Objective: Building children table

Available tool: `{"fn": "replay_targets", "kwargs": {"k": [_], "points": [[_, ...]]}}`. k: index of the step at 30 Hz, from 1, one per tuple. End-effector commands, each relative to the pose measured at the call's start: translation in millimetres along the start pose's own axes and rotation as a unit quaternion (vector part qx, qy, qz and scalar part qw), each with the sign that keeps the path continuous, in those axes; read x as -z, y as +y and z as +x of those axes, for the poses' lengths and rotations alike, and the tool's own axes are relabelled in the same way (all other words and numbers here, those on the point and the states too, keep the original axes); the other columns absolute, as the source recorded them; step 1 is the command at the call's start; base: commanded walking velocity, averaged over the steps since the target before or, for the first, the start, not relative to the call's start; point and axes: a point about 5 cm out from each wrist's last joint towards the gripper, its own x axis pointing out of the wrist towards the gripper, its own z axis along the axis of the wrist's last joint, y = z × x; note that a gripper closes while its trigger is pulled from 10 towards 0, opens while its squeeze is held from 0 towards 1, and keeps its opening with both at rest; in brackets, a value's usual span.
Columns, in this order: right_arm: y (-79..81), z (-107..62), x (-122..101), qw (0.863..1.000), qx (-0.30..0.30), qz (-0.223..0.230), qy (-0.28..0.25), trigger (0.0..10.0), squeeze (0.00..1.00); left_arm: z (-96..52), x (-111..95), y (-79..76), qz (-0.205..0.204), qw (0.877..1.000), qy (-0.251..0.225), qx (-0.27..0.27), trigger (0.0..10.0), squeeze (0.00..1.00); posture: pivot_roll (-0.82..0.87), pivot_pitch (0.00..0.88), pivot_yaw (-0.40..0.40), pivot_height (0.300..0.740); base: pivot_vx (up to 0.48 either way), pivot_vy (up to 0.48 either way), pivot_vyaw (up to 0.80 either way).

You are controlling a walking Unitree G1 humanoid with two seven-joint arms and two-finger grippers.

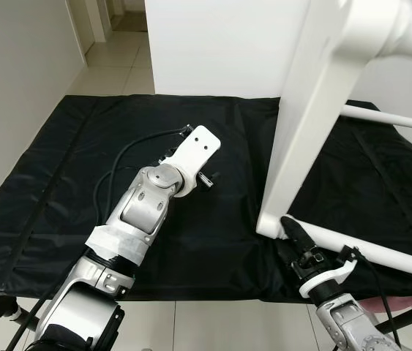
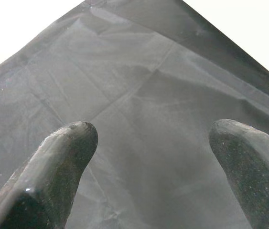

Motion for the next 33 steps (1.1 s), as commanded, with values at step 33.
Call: {"fn": "replay_targets", "kwargs": {"k": [33], "points": [[54.9,-26.9,-9,0.93,-0.072,-0.357,0.046,10.0,0.0,-26.9,7,10.8,-0.012,0.999,-0.042,-0.028,10.0,0.0,-0.02,0.0,-0.005,0.74,0.0,0.0,0.0]]}}
